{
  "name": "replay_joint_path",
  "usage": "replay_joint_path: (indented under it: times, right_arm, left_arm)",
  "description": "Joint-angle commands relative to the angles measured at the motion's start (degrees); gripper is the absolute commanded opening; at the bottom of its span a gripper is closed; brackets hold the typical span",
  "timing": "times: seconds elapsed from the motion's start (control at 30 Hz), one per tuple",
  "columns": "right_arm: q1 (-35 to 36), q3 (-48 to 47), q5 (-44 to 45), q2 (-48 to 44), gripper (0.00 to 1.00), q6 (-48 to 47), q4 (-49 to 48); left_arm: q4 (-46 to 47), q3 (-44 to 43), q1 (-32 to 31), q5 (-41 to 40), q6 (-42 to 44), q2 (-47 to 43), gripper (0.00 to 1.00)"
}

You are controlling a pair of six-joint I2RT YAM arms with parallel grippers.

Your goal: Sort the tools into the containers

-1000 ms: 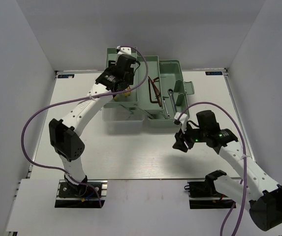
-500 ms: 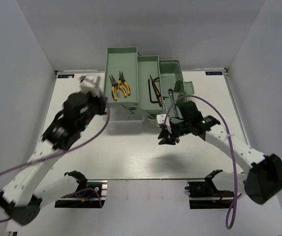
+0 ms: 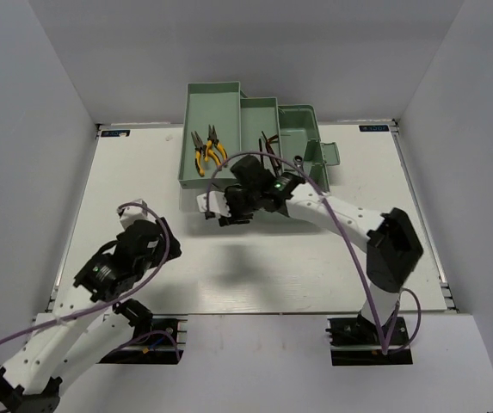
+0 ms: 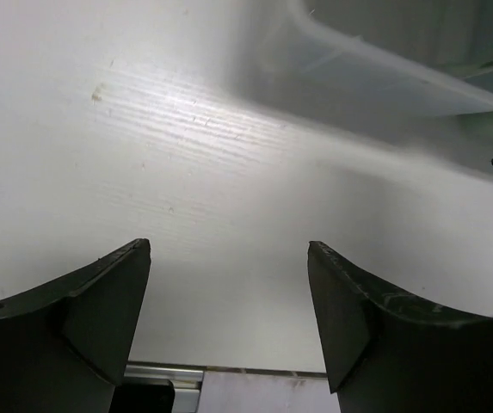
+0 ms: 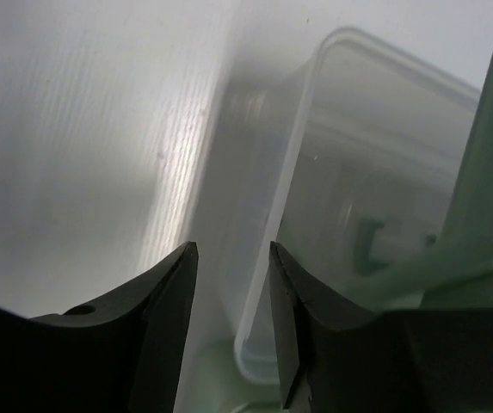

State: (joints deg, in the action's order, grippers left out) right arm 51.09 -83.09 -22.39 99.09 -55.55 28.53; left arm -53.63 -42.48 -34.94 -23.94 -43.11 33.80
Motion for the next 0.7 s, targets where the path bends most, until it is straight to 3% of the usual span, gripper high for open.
replay_joint_path:
  times: [0.0,0.47,0.57,0.67]
  right_arm:
    - [3.5,-6.9,8.7,3.5,0.46,-3.6,0.7]
    - [10.2,-11.4,21.9,17.3,0.53,0.4,-9.4]
    - [10.7,-12.3,27.9,19.6,0.53,0.8,-13.5]
    - [10.8,-13.0,28.5,20.8,0.53,0.5,-14.9]
  left_arm:
    - [-3.5,0.5,0.0,-0.1,-8.7,2.2,0.84]
    - [-3.5,7.5,0.0,2.4,-19.0,-5.4,0.85]
    - [-2.5,9.9,0.0,3.7,-21.1,-4.7,0.85]
    - [-1.9,10.8,0.0,5.0,-22.4,-2.8,0.85]
